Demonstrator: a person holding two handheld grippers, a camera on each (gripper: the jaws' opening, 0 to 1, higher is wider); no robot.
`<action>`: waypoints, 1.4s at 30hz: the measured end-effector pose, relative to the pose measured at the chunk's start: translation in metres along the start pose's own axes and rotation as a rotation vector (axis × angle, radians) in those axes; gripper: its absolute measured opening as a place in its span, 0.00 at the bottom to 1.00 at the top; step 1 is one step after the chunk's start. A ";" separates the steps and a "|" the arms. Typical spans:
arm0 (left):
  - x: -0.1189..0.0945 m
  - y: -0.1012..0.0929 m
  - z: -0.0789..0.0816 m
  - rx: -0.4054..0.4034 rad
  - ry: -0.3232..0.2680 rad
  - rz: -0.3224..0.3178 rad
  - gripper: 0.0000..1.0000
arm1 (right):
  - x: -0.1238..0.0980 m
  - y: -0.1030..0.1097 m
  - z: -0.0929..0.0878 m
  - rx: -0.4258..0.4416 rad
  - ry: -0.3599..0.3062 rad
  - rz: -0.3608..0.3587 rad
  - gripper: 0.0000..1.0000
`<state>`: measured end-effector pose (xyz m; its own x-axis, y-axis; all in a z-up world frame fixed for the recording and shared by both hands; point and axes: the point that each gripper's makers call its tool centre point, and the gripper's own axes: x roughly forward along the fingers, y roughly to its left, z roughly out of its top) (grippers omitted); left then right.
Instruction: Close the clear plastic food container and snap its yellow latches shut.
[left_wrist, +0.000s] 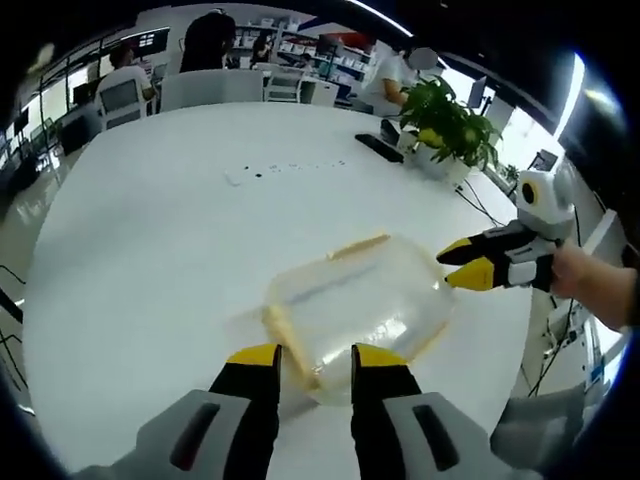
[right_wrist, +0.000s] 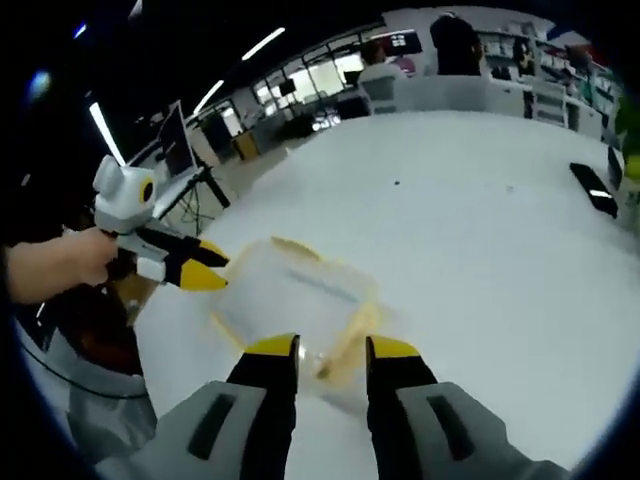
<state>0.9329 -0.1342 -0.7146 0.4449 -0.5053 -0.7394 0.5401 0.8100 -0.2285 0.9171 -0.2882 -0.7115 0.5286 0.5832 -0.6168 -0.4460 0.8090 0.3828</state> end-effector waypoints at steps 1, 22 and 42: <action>0.000 0.000 0.000 -0.014 -0.006 -0.001 0.20 | 0.001 -0.001 -0.001 0.014 0.001 -0.003 0.21; 0.000 0.002 0.000 -0.109 -0.051 0.014 0.20 | 0.003 0.001 -0.004 0.100 -0.008 -0.024 0.20; 0.002 0.001 -0.004 -0.263 -0.049 -0.012 0.18 | 0.001 0.002 -0.007 0.202 -0.019 -0.018 0.18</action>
<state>0.9317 -0.1332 -0.7190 0.4773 -0.5242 -0.7053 0.3440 0.8500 -0.3989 0.9114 -0.2865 -0.7166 0.5499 0.5679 -0.6125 -0.2830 0.8166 0.5031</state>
